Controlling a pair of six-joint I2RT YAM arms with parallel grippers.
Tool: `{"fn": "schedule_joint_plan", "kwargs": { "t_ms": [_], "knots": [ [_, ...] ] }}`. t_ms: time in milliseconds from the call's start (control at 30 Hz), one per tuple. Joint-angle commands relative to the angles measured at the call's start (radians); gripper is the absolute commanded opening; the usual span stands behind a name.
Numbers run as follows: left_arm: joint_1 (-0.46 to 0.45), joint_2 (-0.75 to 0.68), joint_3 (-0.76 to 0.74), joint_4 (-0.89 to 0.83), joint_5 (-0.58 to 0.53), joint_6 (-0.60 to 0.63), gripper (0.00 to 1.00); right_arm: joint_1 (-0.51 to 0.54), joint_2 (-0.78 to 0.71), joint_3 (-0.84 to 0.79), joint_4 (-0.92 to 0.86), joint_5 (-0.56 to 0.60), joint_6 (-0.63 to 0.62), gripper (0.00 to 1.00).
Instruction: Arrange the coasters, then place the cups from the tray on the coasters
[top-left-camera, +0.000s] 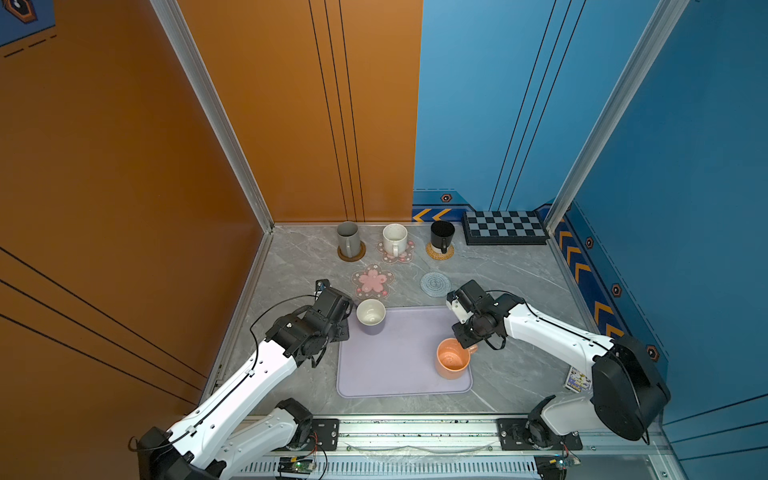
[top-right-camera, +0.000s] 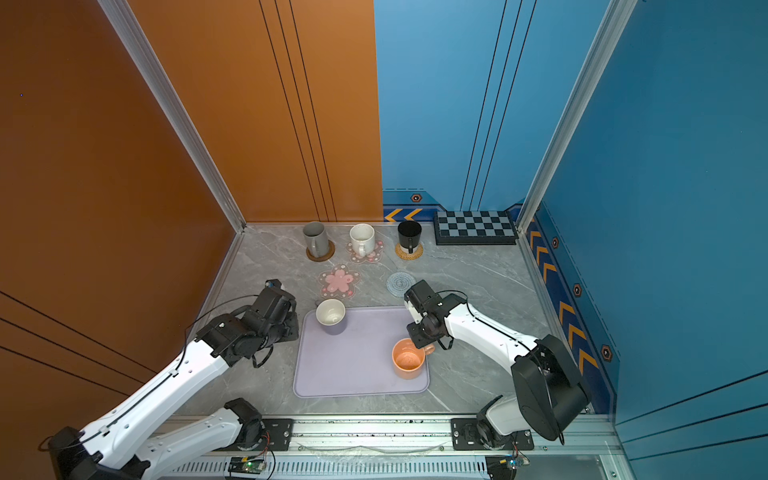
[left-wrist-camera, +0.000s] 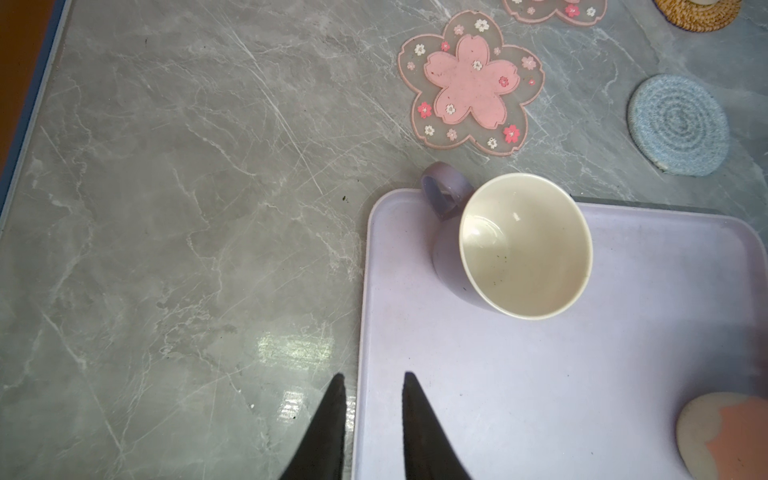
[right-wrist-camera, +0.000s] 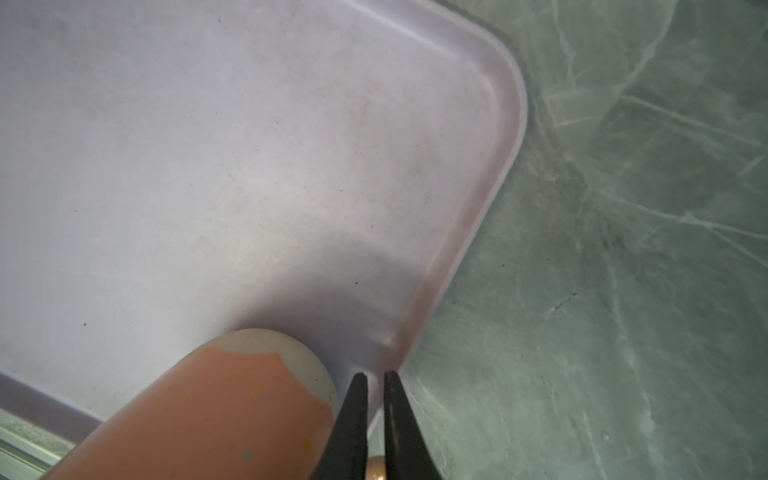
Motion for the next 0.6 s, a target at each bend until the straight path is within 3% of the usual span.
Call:
{"fn": "schedule_joint_plan", "kwargs": {
  "t_ms": [0, 567],
  "knots": [
    [-0.015, 0.002, 0.022, -0.015, 0.013, -0.011, 0.25, 0.012, -0.035, -0.037, 0.011, -0.005, 0.065, 0.13],
    [-0.032, 0.011, 0.033, -0.014, 0.01, 0.004, 0.25, 0.038, -0.126, -0.113, -0.011, 0.012, 0.154, 0.14]
  ]
}}
